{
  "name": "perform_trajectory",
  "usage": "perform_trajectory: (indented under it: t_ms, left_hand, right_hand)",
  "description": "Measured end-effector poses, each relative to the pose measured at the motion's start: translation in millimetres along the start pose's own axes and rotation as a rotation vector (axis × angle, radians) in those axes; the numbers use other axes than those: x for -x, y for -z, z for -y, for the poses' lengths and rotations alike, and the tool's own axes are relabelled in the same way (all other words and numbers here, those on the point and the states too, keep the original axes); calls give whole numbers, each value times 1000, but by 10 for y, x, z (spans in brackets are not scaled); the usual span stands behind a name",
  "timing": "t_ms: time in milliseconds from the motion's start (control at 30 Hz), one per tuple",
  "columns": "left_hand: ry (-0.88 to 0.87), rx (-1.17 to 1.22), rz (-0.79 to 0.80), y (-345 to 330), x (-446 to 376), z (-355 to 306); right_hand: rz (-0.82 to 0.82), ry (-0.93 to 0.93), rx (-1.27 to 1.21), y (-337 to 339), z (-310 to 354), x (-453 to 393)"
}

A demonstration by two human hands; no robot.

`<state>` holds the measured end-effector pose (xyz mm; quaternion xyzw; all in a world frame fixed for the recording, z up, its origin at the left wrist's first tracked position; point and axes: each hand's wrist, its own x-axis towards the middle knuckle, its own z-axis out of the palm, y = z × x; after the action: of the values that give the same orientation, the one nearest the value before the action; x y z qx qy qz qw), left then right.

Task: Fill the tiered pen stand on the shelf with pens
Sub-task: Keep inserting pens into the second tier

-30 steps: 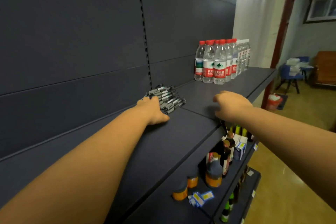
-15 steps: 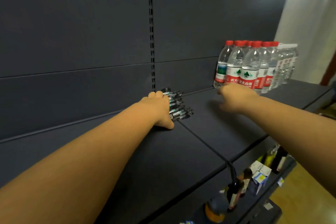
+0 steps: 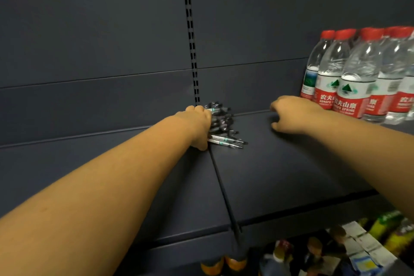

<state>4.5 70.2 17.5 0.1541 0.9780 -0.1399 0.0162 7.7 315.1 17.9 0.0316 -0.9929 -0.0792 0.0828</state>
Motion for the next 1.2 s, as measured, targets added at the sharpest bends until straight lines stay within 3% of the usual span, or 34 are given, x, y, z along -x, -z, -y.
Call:
perform_trajectory:
  t_ms: [233,467,967,1200]
  left_hand:
    - [13,-110,14,-54,-91,-95]
    - [-22,-210,-148,-163,-9,-82]
    - [-59,-61,-341,-240,241,-24]
    - [88,179,-413,-230,367,14]
  right_hand:
    - [12,46,-36,-59,-233,-108]
    - [4,85,-44,-34,-260,-107]
    - [-14,96,-63,14,-270,-16]
    - [-83,74,-123,14,-161,7]
